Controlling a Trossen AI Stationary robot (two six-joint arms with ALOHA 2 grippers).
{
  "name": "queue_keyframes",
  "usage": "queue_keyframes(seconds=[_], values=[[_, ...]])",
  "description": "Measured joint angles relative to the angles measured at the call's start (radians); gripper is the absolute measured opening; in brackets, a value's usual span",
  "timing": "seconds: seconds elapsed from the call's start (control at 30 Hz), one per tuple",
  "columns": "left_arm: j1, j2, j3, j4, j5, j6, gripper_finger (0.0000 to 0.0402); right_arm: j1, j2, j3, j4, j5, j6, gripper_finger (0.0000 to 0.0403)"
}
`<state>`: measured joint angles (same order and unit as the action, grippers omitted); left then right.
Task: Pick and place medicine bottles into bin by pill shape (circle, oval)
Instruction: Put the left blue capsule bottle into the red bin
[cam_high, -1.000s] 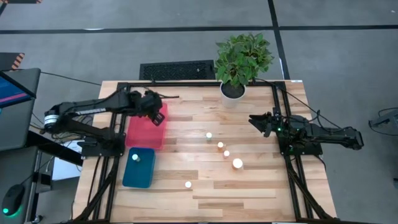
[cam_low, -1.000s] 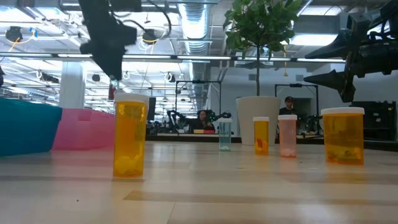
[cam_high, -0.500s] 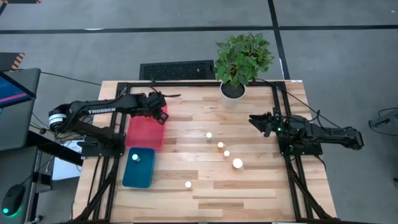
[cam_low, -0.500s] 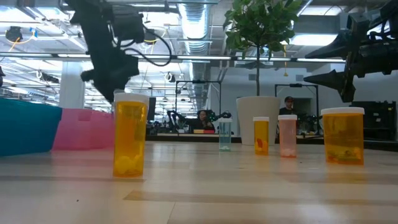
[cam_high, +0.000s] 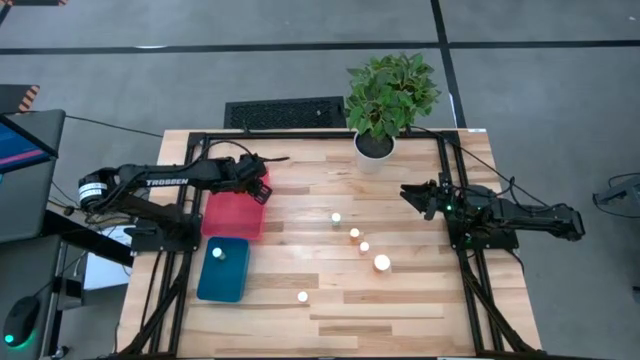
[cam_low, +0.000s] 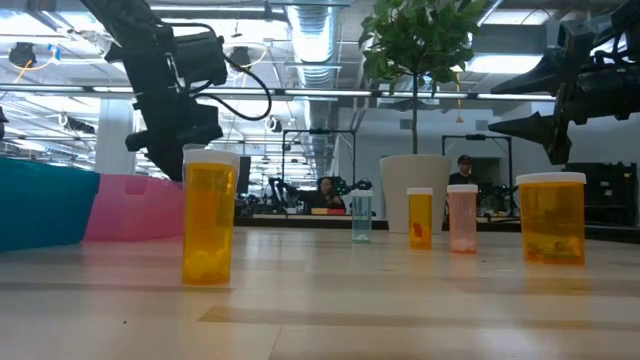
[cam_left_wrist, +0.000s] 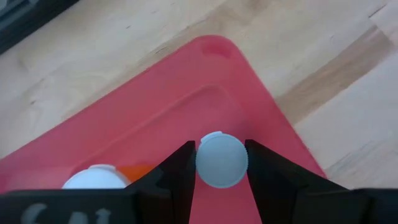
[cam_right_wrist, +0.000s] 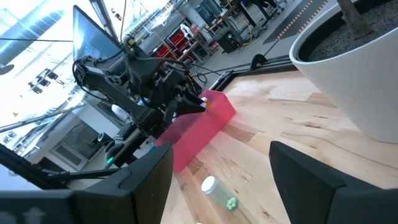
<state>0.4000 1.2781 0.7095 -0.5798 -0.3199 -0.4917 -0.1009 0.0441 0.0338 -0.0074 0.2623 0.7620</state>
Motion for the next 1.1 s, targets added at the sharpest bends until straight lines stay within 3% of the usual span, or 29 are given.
queue_keyframes(seconds=[0.53, 0.9, 1.1], values=[[0.000, 0.000, -0.053, 0.032, -0.007, -0.039, 0.0134, 0.000, 0.000, 0.000, 0.000, 0.000, -0.001, 0.0276], [0.000, -0.001, -0.054, 0.062, 0.010, -0.040, 0.0234, 0.000, 0.000, 0.000, 0.000, 0.000, -0.003, 0.0276], [0.000, -0.021, -0.054, 0.056, 0.009, -0.049, 0.0256, 0.000, 0.000, 0.000, 0.000, 0.000, -0.003, 0.0276]])
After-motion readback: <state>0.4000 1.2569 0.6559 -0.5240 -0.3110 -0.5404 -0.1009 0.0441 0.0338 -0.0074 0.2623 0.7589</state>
